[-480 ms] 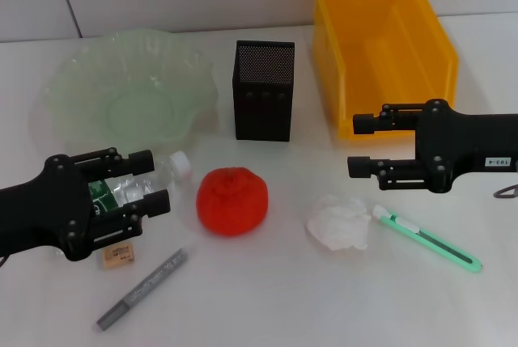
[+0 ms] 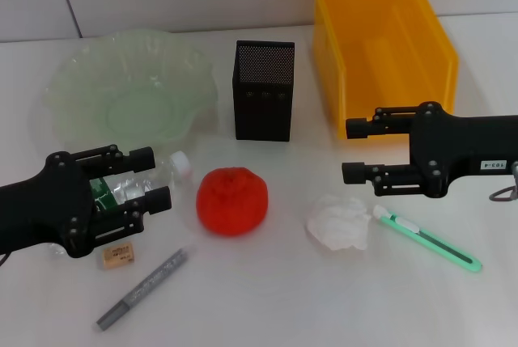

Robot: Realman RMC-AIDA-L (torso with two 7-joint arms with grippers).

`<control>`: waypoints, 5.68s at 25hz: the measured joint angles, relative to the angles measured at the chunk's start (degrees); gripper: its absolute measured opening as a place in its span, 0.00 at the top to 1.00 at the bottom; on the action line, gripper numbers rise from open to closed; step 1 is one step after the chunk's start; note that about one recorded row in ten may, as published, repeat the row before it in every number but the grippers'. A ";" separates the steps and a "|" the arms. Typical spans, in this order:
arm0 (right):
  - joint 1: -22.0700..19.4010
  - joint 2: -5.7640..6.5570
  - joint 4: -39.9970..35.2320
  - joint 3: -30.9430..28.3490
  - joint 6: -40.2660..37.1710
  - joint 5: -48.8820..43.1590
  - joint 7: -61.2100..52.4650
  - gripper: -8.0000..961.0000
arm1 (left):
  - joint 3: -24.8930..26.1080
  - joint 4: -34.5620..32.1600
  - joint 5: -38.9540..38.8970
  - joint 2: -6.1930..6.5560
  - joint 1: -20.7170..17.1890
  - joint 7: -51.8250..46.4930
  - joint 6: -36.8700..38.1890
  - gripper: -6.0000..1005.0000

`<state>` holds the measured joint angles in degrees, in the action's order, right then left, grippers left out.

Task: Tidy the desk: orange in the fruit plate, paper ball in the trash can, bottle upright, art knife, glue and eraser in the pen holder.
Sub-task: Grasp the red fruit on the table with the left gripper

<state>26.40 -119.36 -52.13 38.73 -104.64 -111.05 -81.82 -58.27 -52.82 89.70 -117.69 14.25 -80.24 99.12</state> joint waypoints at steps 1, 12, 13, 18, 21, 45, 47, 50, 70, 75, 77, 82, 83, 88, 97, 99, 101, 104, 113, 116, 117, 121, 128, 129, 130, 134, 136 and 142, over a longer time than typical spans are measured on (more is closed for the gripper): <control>-0.06 0.00 -0.01 0.32 -0.01 0.23 0.00 0.30 | 0.00 0.00 0.01 0.00 0.01 0.00 0.00 0.43; 0.00 0.03 0.02 1.08 0.47 0.86 0.00 0.30 | 0.02 0.00 0.12 0.00 0.25 -0.16 -0.79 0.43; 0.01 0.06 0.02 1.08 0.49 0.86 0.00 0.30 | 0.02 0.00 0.12 0.00 0.25 -0.16 -0.79 0.43; 0.04 0.12 0.02 1.09 0.57 0.84 0.00 0.30 | 0.09 0.00 0.20 0.09 0.46 -0.58 -1.51 0.43; 0.05 0.18 -0.01 1.09 0.78 0.70 0.00 0.30 | 0.09 -0.14 0.52 0.40 1.31 -1.78 -2.66 0.43; -0.44 0.27 0.00 1.08 2.02 0.39 -0.07 0.30 | -0.98 -4.02 13.30 -0.71 9.10 -10.17 -6.83 0.43; -0.50 0.27 0.01 1.08 2.02 0.39 -0.07 0.30 | -1.83 -4.02 14.35 -0.77 10.10 -10.51 -7.90 0.43; -0.52 0.27 0.02 1.08 2.02 0.39 -0.07 0.30 | -2.69 -4.02 15.13 -0.79 10.81 -10.77 -9.63 0.43; -0.65 0.36 -0.34 0.99 1.98 0.40 -0.44 0.30 | -12.75 -3.18 15.95 -0.78 12.59 -12.95 -21.21 0.43; -0.65 0.35 -0.35 1.00 1.85 0.40 -0.55 0.30 | -13.50 -1.77 19.07 -0.87 13.96 -13.42 -24.04 0.43; -0.65 0.35 -0.69 1.00 1.71 0.40 -0.91 0.30 | -15.08 -1.58 19.81 -0.95 14.04 -13.55 -26.28 0.43; -0.58 0.35 -1.22 1.00 1.64 0.40 -1.45 0.30 | -15.28 -0.86 19.84 -0.96 14.06 -13.72 -27.46 0.42; -0.58 0.35 -1.22 1.00 1.64 0.40 -1.45 0.30 | -15.37 -0.55 19.97 -0.96 14.20 -13.92 -27.92 0.42; -0.56 0.36 -1.22 1.00 1.72 0.40 -1.53 0.30 | -16.54 -0.15 20.36 -0.96 14.41 -14.16 -28.95 0.42; -0.61 0.35 -1.22 0.99 1.78 0.40 -1.58 0.30 | -18.16 0.01 20.10 -1.05 14.40 -14.56 -28.80 0.41; -0.61 0.35 -1.22 0.99 1.71 0.40 -1.58 0.30 | -18.47 0.01 20.08 -1.07 14.41 -14.67 -28.97 0.39; -0.64 0.35 -1.23 0.99 1.64 0.40 -1.59 0.30 | -18.85 0.01 20.07 -1.10 14.40 -14.78 -29.18 0.37; -0.88 0.36 -1.29 0.96 1.54 0.40 -1.59 0.30 | -19.57 0.11 20.03 -1.21 14.40 -14.90 -29.70 0.33; -1.32 0.36 -1.31 0.99 1.40 0.52 -1.59 0.30 | -22.10 0.58 18.50 -1.41 14.72 -14.95 -33.11 0.31; -1.39 0.35 -1.31 1.00 1.34 0.55 -1.59 0.30 | -22.47 0.63 18.19 -1.40 14.96 -14.95 -33.40 0.31; -1.41 0.35 -1.31 1.00 1.32 0.56 -1.59 0.30 | -22.82 0.63 17.84 -1.40 14.99 -14.95 -33.59 0.31; -1.53 0.35 -1.31 1.00 1.28 0.59 -1.59 0.30 | -22.96 0.76 17.55 -1.40 14.99 -14.95 -33.76 0.31; -1.49 0.36 -1.31 0.99 1.28 0.67 -1.58 0.30 | -22.94 1.39 16.59 -1.40 14.66 -14.95 -33.82 0.31; -1.45 0.35 -1.31 0.99 1.28 0.70 -1.58 0.30 | -22.94 1.53 16.48 -1.40 14.59 -14.95 -33.84 0.31; -1.45 0.35 -1.31 0.99 1.28 0.70 -1.58 0.30 | -22.94 1.72 16.37 -1.40 14.54 -14.95 -33.87 0.31; -1.44 0.35 -1.30 0.99 1.28 0.76 -1.58 0.30 | -23.26 2.23 16.06 -1.40 14.52 -14.95 -34.40 0.31; -1.44 0.35 -1.30 0.99 1.28 0.76 -1.58 0.30 | -23.83 2.24 16.03 -1.40 14.48 -14.95 -34.92 0.31; -1.22 0.35 -1.49 1.00 0.91 0.76 -1.57 0.30 | -24.84 2.30 15.10 -1.40 14.33 -14.85 -36.18 0.31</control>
<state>25.18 -119.00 -53.62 39.73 -103.73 -110.29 -83.39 -83.10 -50.52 104.79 -119.09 28.58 -95.08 62.94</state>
